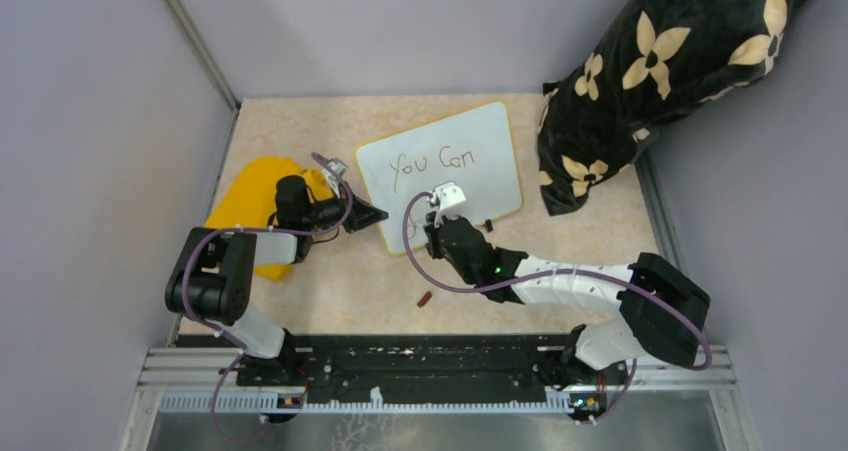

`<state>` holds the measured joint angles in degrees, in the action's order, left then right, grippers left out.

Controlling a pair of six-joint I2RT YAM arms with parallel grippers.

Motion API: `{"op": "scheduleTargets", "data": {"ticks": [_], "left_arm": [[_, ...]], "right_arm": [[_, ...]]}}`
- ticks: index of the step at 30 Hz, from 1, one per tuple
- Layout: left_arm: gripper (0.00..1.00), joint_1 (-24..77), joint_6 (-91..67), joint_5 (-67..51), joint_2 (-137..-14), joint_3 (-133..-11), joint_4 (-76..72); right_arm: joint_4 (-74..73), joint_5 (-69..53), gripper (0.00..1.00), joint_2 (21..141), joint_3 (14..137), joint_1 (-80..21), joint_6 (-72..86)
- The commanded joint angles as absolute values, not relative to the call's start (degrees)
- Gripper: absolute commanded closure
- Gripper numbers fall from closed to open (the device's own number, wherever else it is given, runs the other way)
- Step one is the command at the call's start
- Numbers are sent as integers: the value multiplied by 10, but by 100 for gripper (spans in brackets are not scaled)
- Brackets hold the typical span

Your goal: Write a sentence on the whiteboard

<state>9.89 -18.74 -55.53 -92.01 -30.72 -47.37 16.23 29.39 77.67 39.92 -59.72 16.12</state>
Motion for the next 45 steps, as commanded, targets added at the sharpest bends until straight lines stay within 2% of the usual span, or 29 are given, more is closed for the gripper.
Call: {"op": "scheduleTargets", "data": {"ticks": [1,31,45], "left_arm": [[100,110,-142,-525,-929,-308,-434],[100,110,-139,-524,-929,-308,-430],[100,114,-135,-524,-932,-309,-426]], "right_arm": [[180,297,100,781,427,-592,163],[141,322,100,744,376,-587,178],[145,315,100,747,411,-562,157]]}}
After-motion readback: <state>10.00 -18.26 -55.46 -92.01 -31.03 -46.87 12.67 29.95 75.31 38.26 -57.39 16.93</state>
